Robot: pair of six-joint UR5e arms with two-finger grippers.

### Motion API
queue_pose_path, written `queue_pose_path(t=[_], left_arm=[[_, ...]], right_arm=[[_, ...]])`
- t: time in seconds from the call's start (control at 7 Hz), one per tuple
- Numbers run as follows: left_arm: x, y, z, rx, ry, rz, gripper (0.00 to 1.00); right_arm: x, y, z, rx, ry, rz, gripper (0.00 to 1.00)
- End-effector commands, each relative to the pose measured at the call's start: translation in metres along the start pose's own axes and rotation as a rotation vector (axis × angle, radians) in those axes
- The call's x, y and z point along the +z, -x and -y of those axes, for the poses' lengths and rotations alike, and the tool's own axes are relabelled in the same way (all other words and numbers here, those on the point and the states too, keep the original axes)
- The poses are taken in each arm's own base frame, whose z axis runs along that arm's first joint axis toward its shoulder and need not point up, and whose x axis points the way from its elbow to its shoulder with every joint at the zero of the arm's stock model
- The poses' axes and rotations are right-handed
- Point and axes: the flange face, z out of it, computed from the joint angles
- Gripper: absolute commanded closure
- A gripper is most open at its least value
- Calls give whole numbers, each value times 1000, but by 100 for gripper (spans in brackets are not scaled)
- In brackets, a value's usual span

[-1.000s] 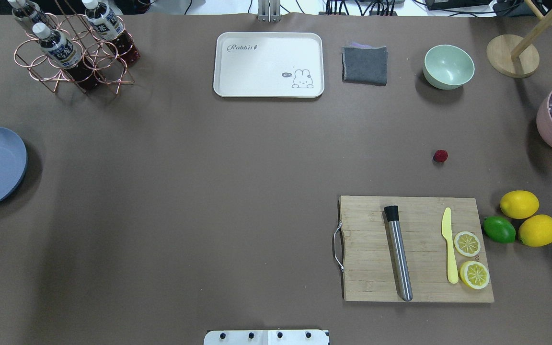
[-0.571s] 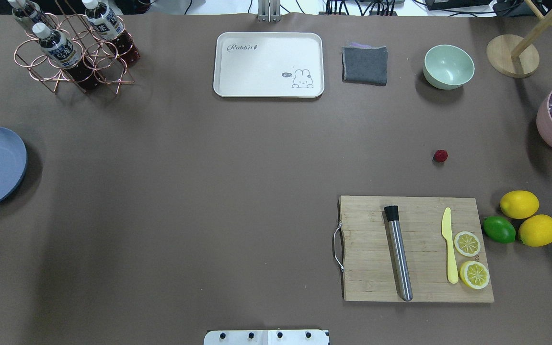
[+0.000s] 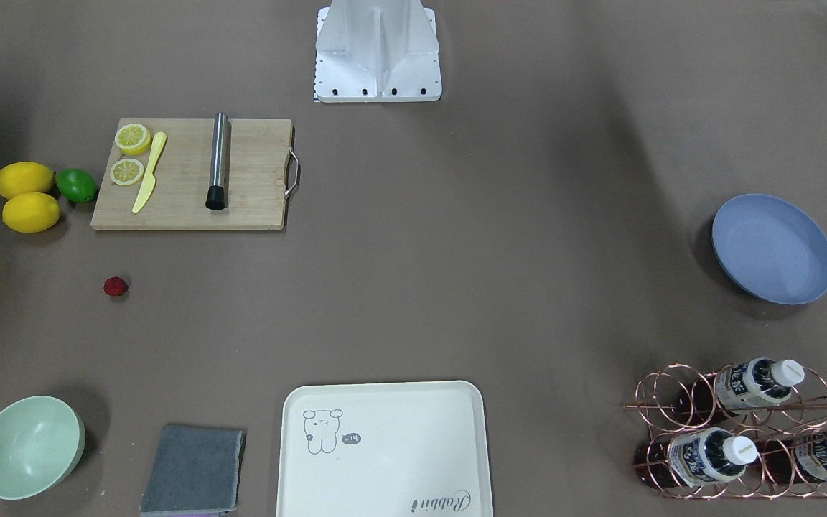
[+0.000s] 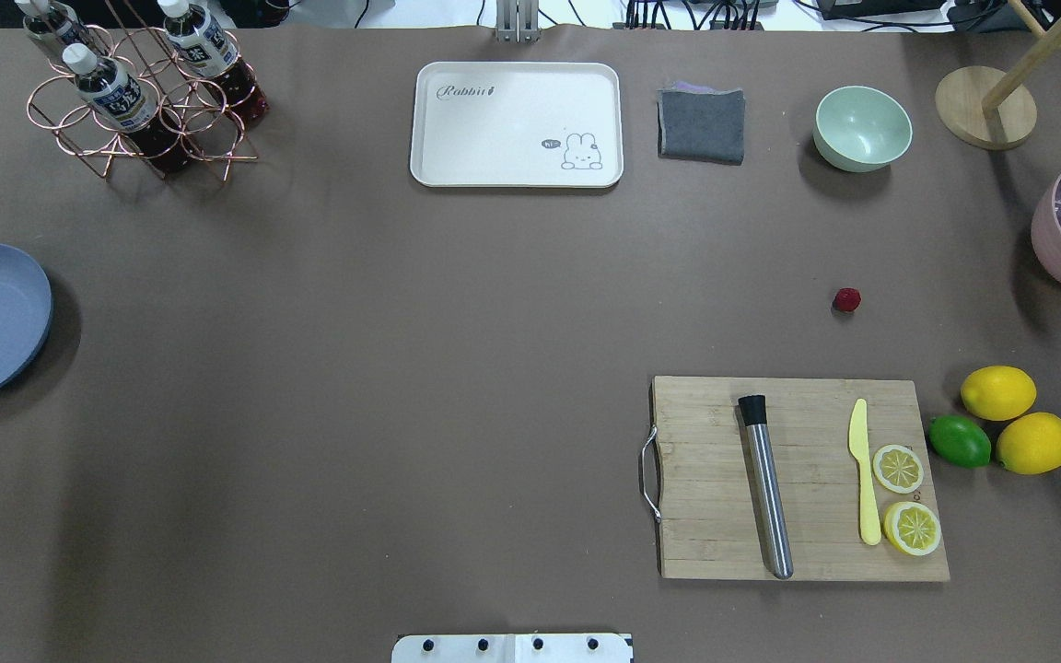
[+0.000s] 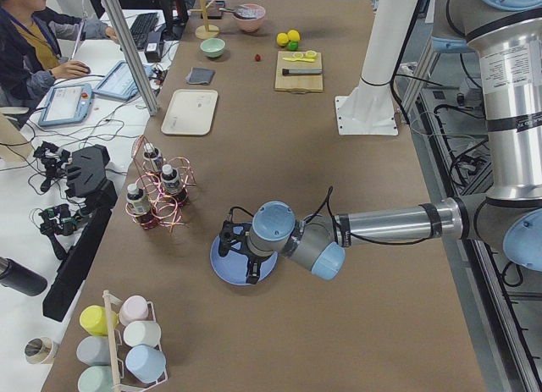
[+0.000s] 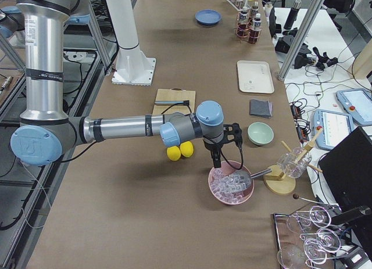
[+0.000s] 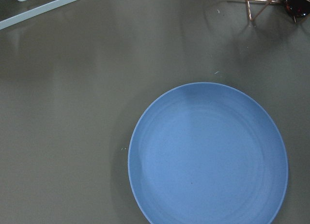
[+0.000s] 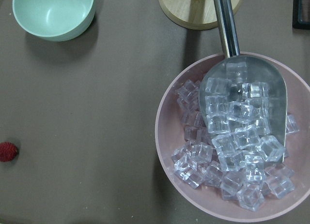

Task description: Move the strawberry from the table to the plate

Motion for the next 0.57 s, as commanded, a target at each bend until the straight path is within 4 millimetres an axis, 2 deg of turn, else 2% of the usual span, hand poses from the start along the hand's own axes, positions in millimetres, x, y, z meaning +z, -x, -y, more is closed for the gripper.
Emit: queue_pose_path(t=[0.0,0.14,0.29,0.43], left_arm=[[35,11,4,8,57,19,2],[49,28,3,1,61,47,2],[74,25,21,14,84,59,2],[91,24,42,30,84,101,2]], right_arm=[[-1,-1,-4,-1,0,-6,0],[-3,2,-3,-6,-1,4,0],[3,3,-3,-5,10,7,0],[7,11,2,-16,14,8,0]])
